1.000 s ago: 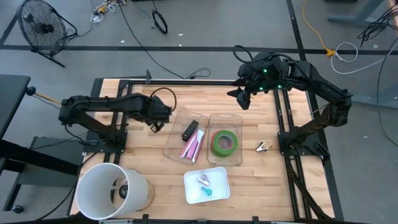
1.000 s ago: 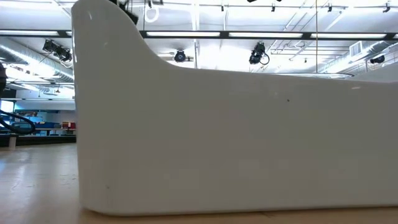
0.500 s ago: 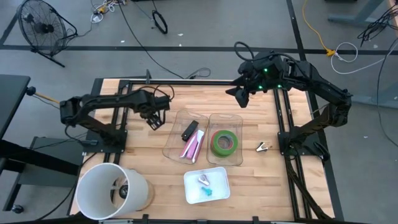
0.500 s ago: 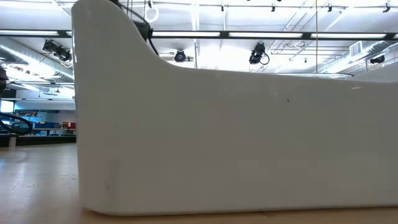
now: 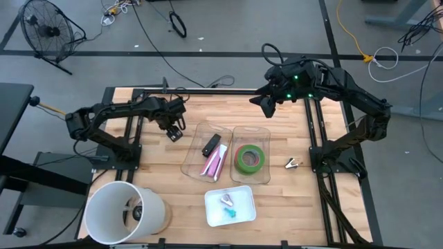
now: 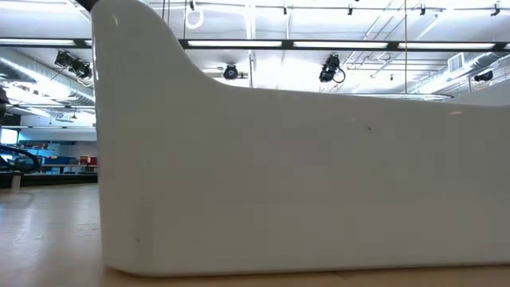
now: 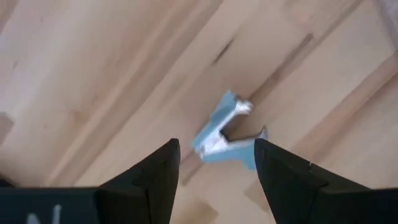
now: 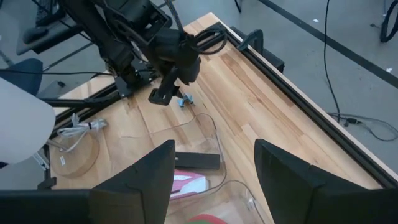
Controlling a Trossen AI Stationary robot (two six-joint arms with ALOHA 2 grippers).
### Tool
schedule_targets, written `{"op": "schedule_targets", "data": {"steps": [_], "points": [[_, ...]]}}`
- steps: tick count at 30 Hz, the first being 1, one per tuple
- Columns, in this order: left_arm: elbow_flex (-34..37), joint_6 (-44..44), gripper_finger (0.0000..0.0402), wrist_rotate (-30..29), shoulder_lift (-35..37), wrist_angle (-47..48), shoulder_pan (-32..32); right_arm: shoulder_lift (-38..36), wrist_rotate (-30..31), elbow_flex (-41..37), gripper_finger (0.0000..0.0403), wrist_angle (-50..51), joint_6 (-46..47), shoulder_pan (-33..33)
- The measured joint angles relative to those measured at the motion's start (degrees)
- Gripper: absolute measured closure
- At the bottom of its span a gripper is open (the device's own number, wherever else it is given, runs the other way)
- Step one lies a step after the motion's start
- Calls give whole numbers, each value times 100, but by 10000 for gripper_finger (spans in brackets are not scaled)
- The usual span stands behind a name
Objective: Pick and place Stapler, Stapler remover, tape
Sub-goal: Put the gray staple remover into the white bin
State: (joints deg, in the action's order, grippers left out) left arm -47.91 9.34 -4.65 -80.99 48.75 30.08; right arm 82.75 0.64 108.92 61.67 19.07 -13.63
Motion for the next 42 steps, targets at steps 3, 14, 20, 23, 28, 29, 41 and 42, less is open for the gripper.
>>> {"op": "schedule_targets", "data": {"steps": [3,14,20,23,28,29,41,42], "points": [[73,-206,190,152,0,-214,129,41,0,0,183,-2,0,0],[84,-668,190,506,-192,-486,365,212,2,-2,183,-217,152,-2],[84,-871,190,485,-634,-566,355,253,1,-2,183,-254,167,-2],[83,-929,191,422,-859,-691,357,252,0,-2,183,-250,201,-2],[78,-1077,224,575,-1251,-671,353,251,0,-2,183,-245,254,-2],[67,-1020,242,556,-1289,-682,353,251,0,-2,183,-245,254,-2],[-269,-699,365,726,-1270,-47,302,251,0,-2,183,-245,116,-4],[-365,-699,365,731,-1270,125,276,251,0,-2,183,-245,83,-4]]}}
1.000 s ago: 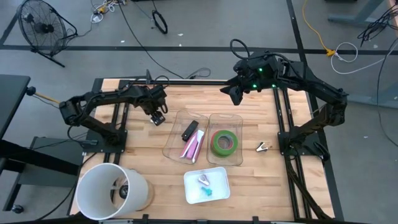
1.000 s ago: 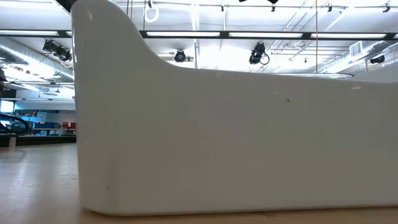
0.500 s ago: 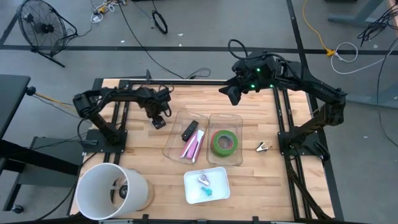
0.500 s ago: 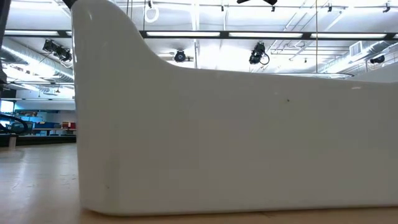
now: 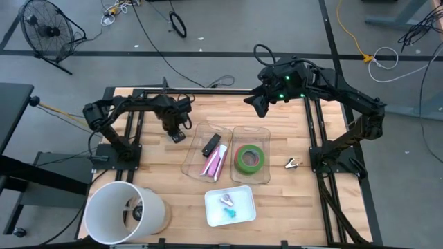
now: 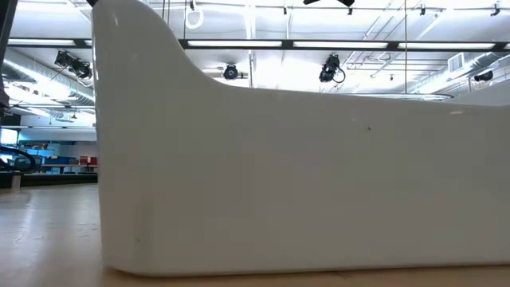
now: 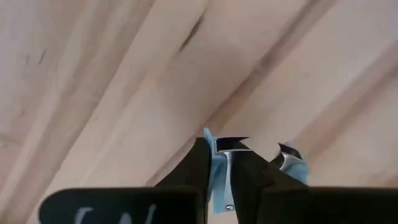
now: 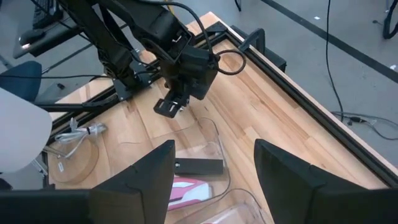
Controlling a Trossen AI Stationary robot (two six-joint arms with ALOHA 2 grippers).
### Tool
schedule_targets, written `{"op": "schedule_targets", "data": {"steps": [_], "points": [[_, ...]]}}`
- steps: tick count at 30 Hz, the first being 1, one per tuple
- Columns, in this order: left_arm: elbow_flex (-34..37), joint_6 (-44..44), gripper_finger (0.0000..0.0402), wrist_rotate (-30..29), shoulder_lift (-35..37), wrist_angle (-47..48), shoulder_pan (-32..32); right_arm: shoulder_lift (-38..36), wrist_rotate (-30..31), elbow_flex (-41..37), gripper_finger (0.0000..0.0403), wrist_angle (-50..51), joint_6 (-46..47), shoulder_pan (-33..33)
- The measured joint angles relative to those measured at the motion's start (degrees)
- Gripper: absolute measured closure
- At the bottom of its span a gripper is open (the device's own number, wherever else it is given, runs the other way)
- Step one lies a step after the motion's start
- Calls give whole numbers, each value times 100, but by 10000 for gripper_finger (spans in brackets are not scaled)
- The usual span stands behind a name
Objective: Pick and place Stapler, Stapler remover, tape
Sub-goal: Put the gray staple remover into the white bin
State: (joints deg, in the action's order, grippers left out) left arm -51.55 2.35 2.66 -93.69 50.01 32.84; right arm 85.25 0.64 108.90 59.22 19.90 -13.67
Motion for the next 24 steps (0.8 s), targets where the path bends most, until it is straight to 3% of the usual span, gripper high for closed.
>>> {"op": "schedule_targets", "data": {"steps": [5,15,24], "points": [[-576,60,365,1,174,818,-206,0,0,0,183,16,-193,0],[-2115,651,365,-121,1151,1545,-638,-2,0,0,183,69,-591,0],[-2852,2009,365,61,1615,1459,-2016,-2,0,0,183,392,-846,0]]}}
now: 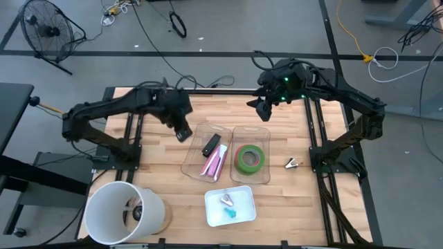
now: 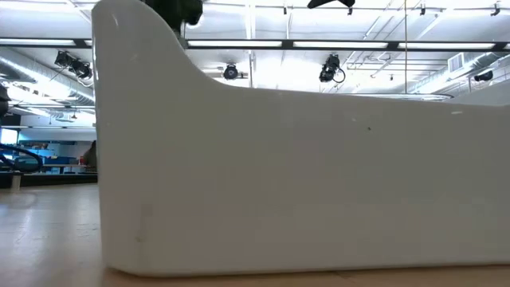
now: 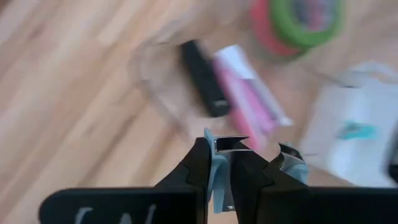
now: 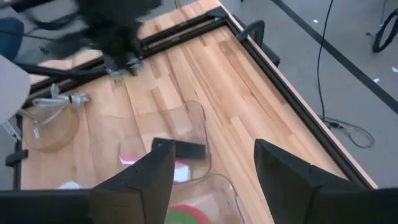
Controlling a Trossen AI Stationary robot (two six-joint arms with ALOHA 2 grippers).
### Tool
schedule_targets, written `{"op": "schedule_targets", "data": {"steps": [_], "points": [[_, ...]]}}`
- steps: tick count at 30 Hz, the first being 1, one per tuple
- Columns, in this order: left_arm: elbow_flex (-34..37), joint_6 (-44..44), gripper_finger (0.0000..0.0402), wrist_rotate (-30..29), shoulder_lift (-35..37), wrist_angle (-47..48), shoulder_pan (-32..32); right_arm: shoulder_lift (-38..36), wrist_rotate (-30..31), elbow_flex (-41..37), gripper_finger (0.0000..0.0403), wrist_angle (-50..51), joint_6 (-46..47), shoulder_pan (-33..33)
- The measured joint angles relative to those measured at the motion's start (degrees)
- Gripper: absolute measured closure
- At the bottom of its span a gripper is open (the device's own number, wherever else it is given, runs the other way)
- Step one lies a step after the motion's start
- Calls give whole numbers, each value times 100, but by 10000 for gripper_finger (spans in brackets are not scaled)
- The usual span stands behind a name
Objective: Pick and place Stapler, Stapler remover, tape
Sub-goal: Put the gray staple remover into the white bin
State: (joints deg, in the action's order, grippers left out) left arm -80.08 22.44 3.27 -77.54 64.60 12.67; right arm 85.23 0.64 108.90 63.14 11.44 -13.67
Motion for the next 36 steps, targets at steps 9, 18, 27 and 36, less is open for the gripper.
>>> {"op": "schedule_targets", "data": {"steps": [9,18,27,36], "points": [[-105,1495,365,-543,-6,-2120,-2066,0,0,2,183,289,-303,0],[-120,2435,365,-1981,-368,-3830,-3624,-2,0,2,183,551,-485,-60],[-113,3427,365,-2138,-1637,-4458,-3971,-2,0,2,183,563,-658,-165],[-109,3691,365,-1791,-2087,-5431,-3898,-2,0,4,183,720,-762,-168]]}}
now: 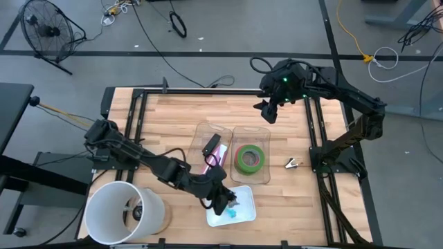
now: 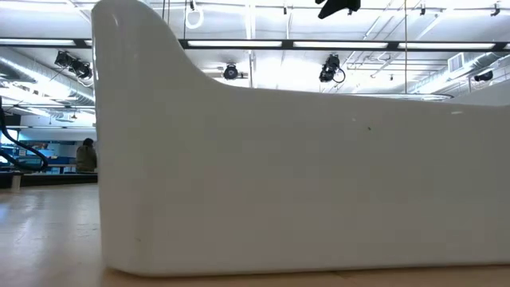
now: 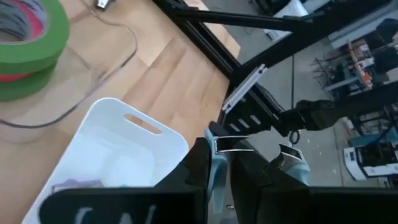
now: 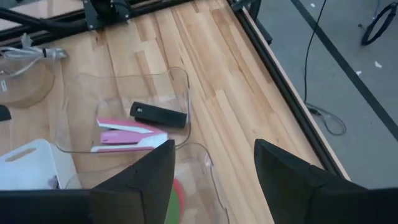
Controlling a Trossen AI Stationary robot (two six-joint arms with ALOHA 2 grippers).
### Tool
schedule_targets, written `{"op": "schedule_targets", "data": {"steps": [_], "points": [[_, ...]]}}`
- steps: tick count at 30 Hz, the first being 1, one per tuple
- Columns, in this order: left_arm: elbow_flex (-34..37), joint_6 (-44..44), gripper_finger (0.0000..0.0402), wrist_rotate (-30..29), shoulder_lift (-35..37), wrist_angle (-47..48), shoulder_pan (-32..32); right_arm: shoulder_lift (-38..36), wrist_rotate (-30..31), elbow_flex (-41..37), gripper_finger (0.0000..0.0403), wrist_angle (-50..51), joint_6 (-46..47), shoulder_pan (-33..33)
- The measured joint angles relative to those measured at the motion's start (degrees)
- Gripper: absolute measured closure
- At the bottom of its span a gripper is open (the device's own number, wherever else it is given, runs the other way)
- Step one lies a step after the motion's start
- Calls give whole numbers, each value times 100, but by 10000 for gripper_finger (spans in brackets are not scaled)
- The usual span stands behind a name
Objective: Pick and place Stapler, Stapler remover, tape
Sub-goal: Put the gray staple remover into the white bin
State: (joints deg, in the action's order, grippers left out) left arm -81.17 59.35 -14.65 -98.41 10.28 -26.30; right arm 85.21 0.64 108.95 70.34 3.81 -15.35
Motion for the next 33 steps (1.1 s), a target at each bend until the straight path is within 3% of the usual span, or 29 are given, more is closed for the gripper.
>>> {"op": "schedule_targets", "data": {"steps": [11,33], "points": [[0,8,309,-167,-6,39,56,0,0,0,183,270,-40,0],[0,-43,301,465,-4,496,333,0,-2,0,183,261,-61,0]]}}
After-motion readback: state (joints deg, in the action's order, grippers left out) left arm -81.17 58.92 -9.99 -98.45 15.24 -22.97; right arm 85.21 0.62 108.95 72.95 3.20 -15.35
